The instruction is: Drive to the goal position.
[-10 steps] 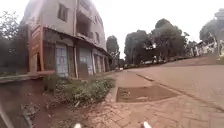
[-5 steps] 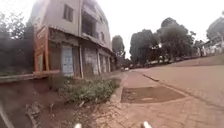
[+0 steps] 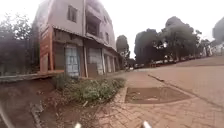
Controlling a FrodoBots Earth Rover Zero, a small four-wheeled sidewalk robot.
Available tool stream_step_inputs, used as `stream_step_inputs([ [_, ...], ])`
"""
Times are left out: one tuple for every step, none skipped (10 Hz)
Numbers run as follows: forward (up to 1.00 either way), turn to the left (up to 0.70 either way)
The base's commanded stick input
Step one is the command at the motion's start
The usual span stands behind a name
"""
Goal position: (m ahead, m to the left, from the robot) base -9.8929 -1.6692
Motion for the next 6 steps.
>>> stream_step_inputs([
  [-0.30, 0.18],
  [-0.30, 0.26],
  [-0.30, 0.26],
  [-0.30, 0.23],
  [-0.30, 0.22],
  [-0.30, 0.05],
])
